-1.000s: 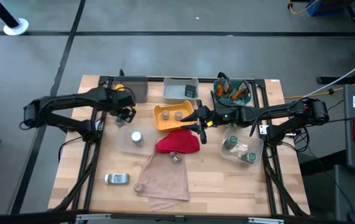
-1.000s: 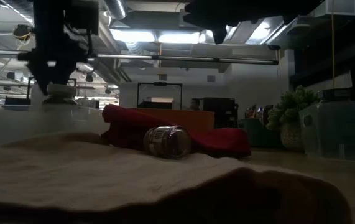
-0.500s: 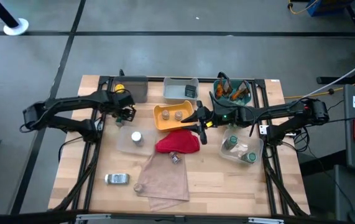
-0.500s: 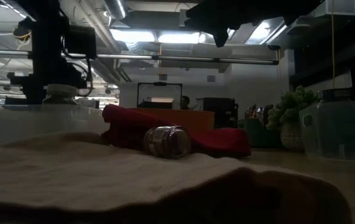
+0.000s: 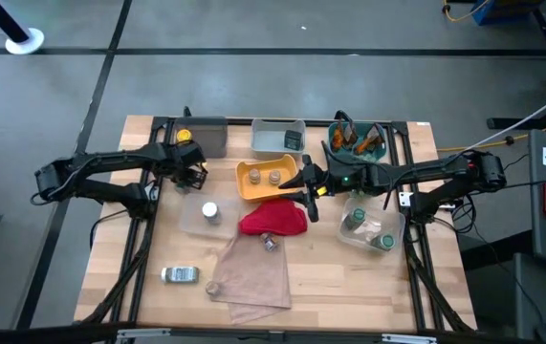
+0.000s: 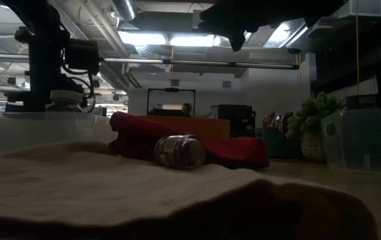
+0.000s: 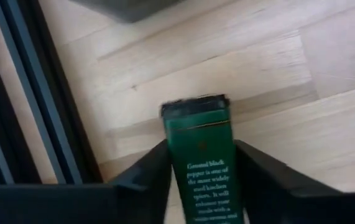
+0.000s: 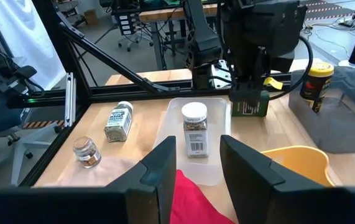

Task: Sort spices by type
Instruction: Put the black seasoning can into the gray bin

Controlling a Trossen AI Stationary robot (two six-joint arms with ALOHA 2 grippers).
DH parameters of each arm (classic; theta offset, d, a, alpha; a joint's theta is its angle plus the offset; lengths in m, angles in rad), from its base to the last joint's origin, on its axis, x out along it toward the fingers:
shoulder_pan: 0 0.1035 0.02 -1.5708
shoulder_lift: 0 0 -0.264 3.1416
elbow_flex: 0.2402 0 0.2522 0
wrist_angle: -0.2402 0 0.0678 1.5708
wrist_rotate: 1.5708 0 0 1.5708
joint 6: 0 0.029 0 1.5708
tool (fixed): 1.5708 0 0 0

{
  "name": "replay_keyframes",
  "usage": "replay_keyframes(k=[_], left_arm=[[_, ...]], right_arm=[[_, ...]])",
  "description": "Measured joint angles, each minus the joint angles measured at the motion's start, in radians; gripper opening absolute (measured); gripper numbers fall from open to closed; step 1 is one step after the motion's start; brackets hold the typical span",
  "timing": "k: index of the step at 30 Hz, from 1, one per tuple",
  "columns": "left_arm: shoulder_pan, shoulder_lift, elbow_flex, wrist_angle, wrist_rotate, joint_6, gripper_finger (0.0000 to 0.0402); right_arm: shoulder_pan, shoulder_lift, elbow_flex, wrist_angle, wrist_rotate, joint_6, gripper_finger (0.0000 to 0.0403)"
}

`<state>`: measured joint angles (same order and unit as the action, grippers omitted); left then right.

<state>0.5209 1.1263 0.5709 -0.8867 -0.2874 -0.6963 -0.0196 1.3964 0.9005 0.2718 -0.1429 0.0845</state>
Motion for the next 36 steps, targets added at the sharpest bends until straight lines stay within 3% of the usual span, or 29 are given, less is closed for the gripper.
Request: replay_keyframes(k=[4,10,19,24,31,36], left_arm=[[0.0,-0.001,0.0,0.012,0.0,0.018,0.0088],[0.0,-0.008,0.016,0.013,0.0,0.076,0.0087],[-0.003,-0.041,0.173,0.015,0.007,0.246,0.0087],[-0.01,-0.051,0.276,0.025,0.051,0.321,0.0087],[-0.069,-0.054,0.342,0.286,0.213,0.392,0.0089],[-0.133,-0.046,0.339,0.5,0.315,0.412,0.009]], right_arm=[[0.0,0.0,0.0,-0.014,0.0,0.0,0.0127],[0.0,0.0,0.0,-0.017,0.0,0.0,0.0127],[0.0,0.0,0.0,-0.013,0.002,0.013,0.0127],[0.0,0.0,0.0,-0.004,0.096,0.046,0.0127],[-0.042,0.0,0.062,-0.079,0.122,0.044,0.0127],[-0.104,0.0,0.149,-0.168,0.061,0.042,0.0127]])
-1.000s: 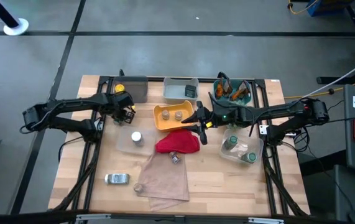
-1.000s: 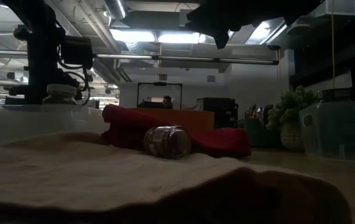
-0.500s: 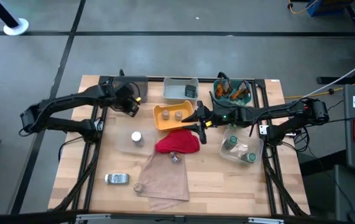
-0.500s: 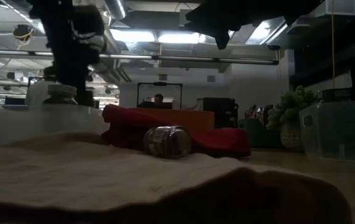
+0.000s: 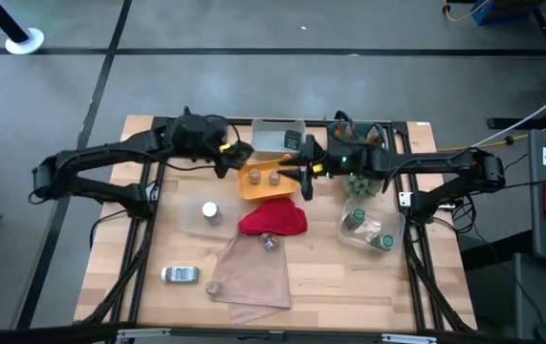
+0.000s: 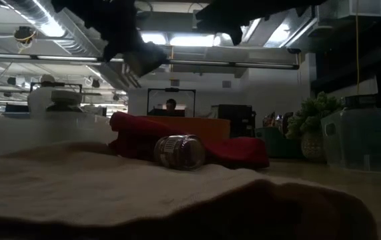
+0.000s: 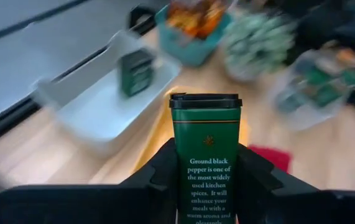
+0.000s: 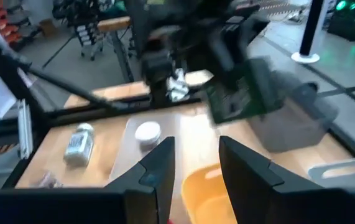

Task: Sort spices by type
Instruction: Put the black seasoning can into the gray bin

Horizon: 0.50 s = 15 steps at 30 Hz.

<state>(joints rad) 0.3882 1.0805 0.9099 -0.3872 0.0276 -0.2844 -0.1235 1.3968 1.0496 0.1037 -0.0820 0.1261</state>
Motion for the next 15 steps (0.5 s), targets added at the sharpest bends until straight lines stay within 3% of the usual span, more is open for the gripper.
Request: replay_keyframes(k=[6,10,15], left_arm=[[-0.066,0.0,-0.003,0.075,0.006,0.005,0.0091],[-0.113,0.008,-0.003,0.095,0.006,0.007,0.0091],[-0.165,0.028,-0.003,0.096,0.005,0.006,0.0092]], right_arm=[[-0.061,0.0,0.058,-0.012,-0.024,0.005,0.0127],[-0.093,0.001,0.082,-0.076,-0.117,0.007,0.0129],[-0.093,0.047,0.115,-0.081,-0.144,0.047,0.0168]])
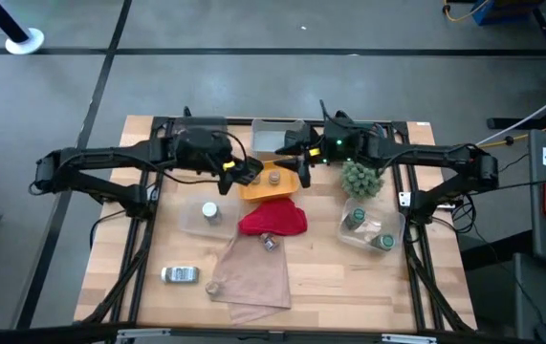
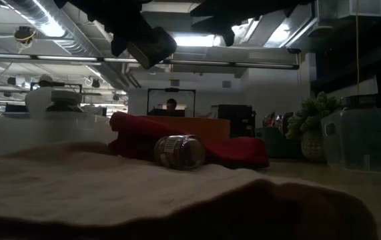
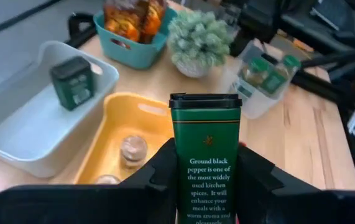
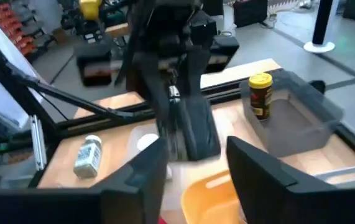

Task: Sort spices by type
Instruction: Put the black seasoning can into the gray bin

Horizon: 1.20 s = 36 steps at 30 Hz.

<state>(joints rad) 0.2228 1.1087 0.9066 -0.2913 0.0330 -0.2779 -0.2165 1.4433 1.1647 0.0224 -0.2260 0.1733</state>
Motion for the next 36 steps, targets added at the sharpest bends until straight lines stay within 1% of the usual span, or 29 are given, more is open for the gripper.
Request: replay_keyframes(k=[3,6,10,12,19,24,26,29,32,36], left_arm=[[-0.031,0.025,0.0,0.013,0.0,0.001,0.0092],[-0.055,0.045,0.0,0.013,0.008,0.0,0.0092],[-0.079,0.048,-0.002,0.015,0.055,-0.001,0.0092],[-0.094,0.046,-0.001,0.022,0.065,0.002,0.0092],[-0.14,0.049,-0.002,0.049,0.069,0.002,0.0092],[-0.145,0.049,-0.002,0.051,0.069,-0.005,0.0092],[-0.146,0.05,-0.002,0.056,0.076,-0.007,0.0092],[-0.15,0.052,-0.002,0.085,0.076,-0.007,0.0092],[-0.154,0.052,0.0,0.111,0.074,-0.003,0.0092],[-0.159,0.052,0.0,0.121,0.068,-0.01,0.0092]], right_arm=[[0.0,0.052,0.031,-0.011,-0.04,0.006,0.0203],[0.0,0.099,0.054,-0.022,-0.142,0.006,0.0228],[0.0,0.142,0.064,-0.027,-0.317,0.002,0.0244],[0.0,0.157,0.064,-0.027,-0.361,-0.018,0.0245],[0.001,0.179,0.064,-0.028,-0.369,-0.027,0.0242],[0.032,0.179,0.064,-0.026,-0.373,-0.027,0.0241],[0.047,0.179,0.064,-0.026,-0.365,-0.025,0.0241],[0.075,0.179,0.064,-0.025,-0.318,-0.025,0.0241],[0.09,0.179,0.064,-0.02,-0.293,-0.024,0.0241],[0.095,0.179,0.064,-0.019,-0.289,-0.024,0.0241]])
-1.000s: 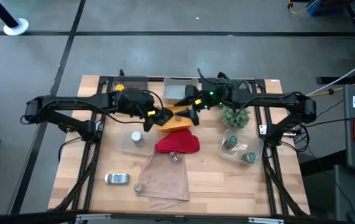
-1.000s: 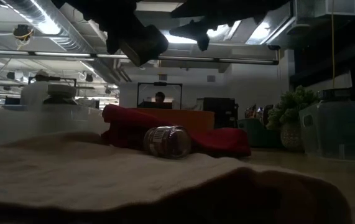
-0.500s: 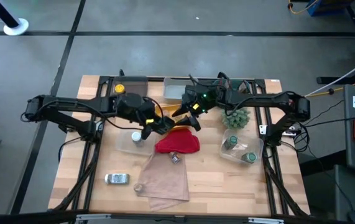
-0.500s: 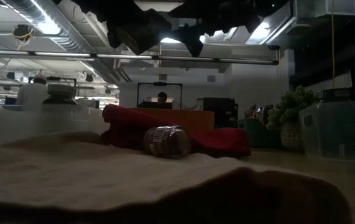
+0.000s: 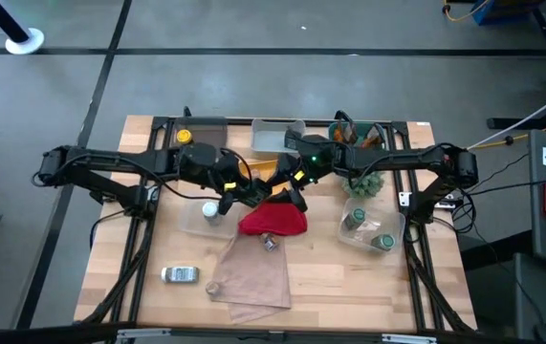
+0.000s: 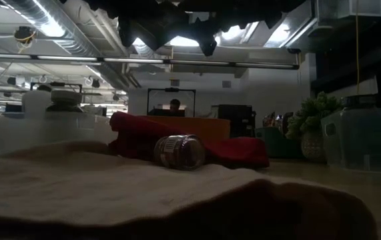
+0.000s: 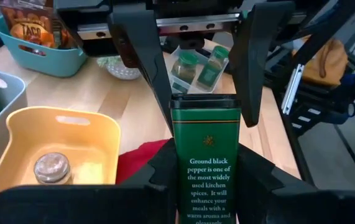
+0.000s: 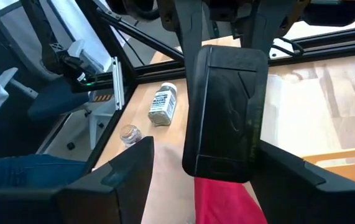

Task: Sort spices by type
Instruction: Put the black seasoning can into the gray bin

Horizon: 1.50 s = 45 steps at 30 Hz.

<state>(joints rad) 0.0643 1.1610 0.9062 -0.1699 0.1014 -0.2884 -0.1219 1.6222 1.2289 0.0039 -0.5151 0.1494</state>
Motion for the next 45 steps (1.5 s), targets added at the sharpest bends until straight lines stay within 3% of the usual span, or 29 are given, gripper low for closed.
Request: replay_keyframes(k=[6,19,25,36,45], left_arm=[[-0.007,0.0,0.0,0.004,0.0,0.0,0.0092],[-0.012,0.02,0.0,-0.012,-0.006,-0.019,0.0092],[-0.012,0.025,0.001,-0.017,-0.007,-0.011,0.0109],[-0.009,0.022,0.0,-0.008,-0.049,0.046,0.0205],[0.057,-0.086,0.0,-0.043,-0.045,0.116,0.0214]], right_arm=[[0.005,0.0,0.0,0.013,0.003,0.001,0.0232],[0.003,0.063,0.031,0.023,-0.011,0.055,0.0132],[0.003,0.062,0.033,0.014,-0.015,0.052,0.0132],[-0.021,0.061,0.039,-0.029,0.0,-0.007,0.0132],[-0.114,0.059,0.039,-0.042,0.019,-0.055,0.0132]])
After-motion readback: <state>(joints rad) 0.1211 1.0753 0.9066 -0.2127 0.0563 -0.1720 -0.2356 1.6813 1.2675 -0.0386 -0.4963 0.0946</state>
